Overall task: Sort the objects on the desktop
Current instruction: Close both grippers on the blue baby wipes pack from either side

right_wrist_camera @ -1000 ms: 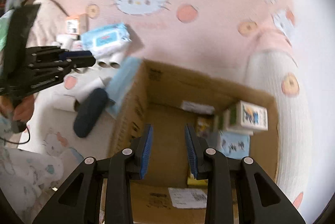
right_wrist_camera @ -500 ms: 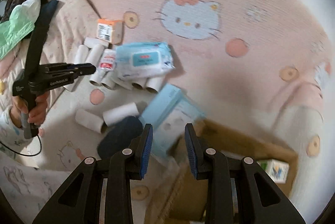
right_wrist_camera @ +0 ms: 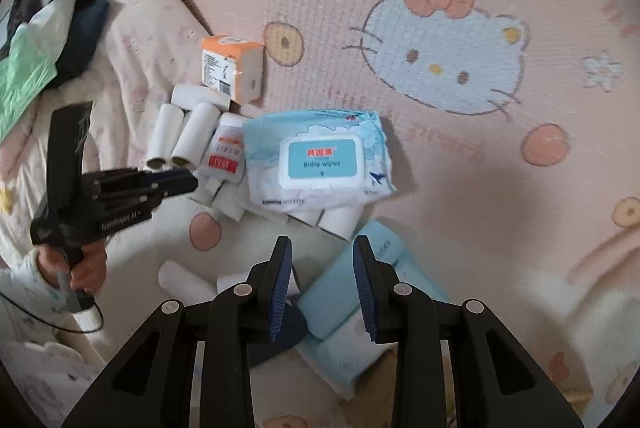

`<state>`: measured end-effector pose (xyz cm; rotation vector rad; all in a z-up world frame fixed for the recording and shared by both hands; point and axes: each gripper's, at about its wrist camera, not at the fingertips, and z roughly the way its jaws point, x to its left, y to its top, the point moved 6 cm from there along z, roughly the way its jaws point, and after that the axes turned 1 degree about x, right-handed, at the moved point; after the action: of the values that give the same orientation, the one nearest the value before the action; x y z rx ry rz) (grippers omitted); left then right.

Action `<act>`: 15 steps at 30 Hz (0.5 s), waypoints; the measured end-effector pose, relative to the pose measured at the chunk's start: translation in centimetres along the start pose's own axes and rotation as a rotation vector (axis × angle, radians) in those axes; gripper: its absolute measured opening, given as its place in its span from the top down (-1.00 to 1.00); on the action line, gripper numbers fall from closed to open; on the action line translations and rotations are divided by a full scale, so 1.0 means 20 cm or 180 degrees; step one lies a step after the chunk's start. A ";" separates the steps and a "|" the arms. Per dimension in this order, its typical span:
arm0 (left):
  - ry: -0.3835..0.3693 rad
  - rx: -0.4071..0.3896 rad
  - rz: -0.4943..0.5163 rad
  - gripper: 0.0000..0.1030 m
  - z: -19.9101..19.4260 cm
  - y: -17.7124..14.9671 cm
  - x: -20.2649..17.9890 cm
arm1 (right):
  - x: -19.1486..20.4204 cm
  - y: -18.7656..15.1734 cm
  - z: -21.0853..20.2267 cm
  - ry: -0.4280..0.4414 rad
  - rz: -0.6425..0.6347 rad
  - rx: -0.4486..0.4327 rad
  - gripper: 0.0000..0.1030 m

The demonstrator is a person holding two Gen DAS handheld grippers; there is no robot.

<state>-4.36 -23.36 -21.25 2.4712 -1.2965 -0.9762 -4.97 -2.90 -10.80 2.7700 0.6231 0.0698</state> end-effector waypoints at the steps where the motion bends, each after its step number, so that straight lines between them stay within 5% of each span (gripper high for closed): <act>1: -0.0013 0.0008 -0.0008 0.40 0.01 0.02 0.00 | -0.01 0.03 0.02 0.0062 0.0060 0.0012 0.46; 8: -0.0242 0.0144 -0.0237 0.20 0.12 0.09 0.00 | -0.12 0.21 0.22 0.0706 0.0739 0.0103 0.46; 15: -0.0216 0.0160 -0.0358 0.16 0.23 0.14 0.01 | -0.15 0.31 0.37 0.0281 0.0403 0.0218 0.46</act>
<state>-9.06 -24.66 -23.57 2.5952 -1.2278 -1.0750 -4.40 -11.53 -15.95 2.8834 0.4790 0.2028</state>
